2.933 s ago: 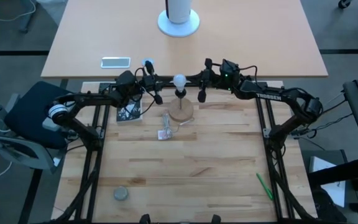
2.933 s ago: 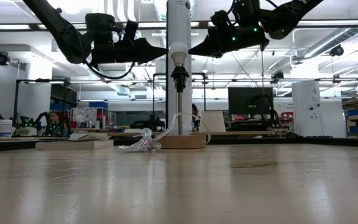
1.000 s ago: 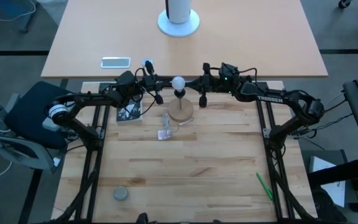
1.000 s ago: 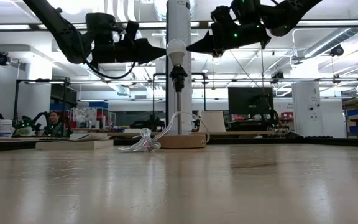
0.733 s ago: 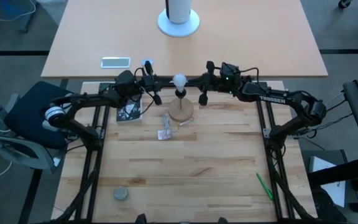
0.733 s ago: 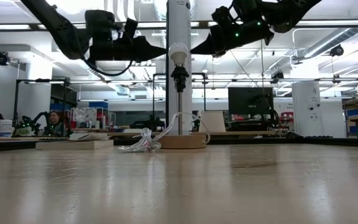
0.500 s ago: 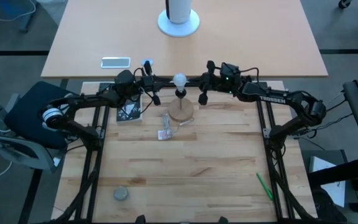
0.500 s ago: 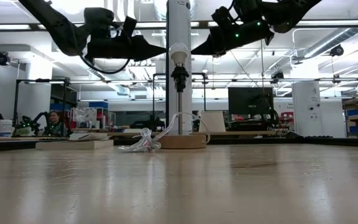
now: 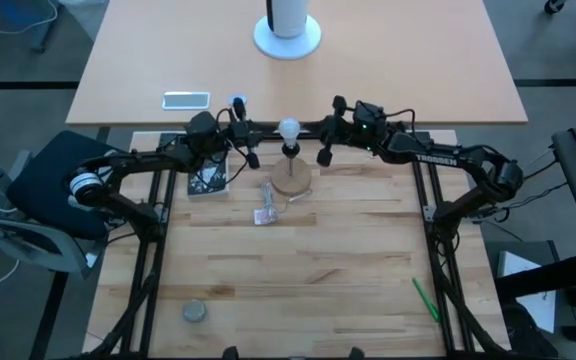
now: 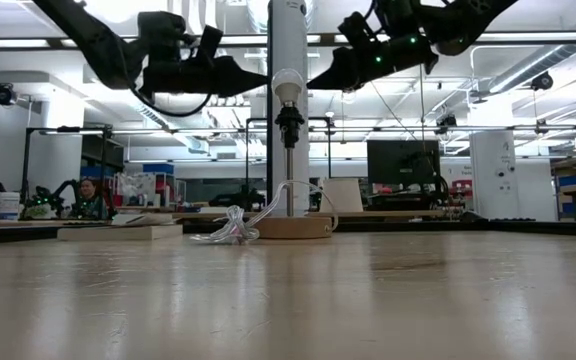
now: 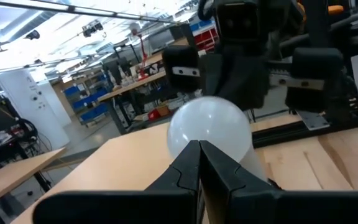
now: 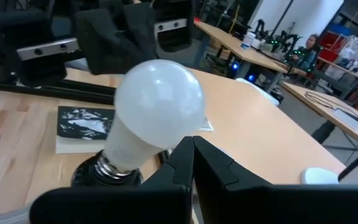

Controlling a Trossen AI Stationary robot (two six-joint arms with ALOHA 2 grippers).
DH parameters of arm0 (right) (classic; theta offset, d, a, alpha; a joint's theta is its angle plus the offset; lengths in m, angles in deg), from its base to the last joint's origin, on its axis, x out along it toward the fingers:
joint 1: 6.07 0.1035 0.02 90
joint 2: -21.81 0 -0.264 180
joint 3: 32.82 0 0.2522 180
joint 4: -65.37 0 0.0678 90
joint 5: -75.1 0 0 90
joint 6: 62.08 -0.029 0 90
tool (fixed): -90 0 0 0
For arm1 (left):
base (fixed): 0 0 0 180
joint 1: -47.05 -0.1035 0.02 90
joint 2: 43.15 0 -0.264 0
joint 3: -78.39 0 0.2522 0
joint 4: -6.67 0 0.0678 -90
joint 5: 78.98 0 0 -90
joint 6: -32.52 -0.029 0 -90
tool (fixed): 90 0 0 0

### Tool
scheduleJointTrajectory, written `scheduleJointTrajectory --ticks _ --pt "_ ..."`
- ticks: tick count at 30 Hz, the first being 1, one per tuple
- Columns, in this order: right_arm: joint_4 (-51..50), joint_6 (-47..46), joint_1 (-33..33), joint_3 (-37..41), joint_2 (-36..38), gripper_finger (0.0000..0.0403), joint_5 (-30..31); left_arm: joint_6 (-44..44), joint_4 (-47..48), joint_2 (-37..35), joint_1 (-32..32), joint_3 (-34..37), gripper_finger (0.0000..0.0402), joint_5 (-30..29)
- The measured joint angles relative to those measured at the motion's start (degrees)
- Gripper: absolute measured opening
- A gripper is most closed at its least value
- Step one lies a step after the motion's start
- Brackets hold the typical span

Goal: Screw lightbulb
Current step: Insert the lightbulb into the black lamp

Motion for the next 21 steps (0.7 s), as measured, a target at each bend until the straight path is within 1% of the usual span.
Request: scheduleJointTrajectory --ticks 14,21 --pt "0.39 1.15 2.17 0.0 -0.3 0.0002 -0.17 -0.02 0.97 0.0 0.42 -0.21 0.0 -0.07" --pt "0.08 0.66 2.31 0.0 -0.24 0.0002 -1.26 -0.03 1.36 0.0 0.91 -0.75 0.0 1.67"
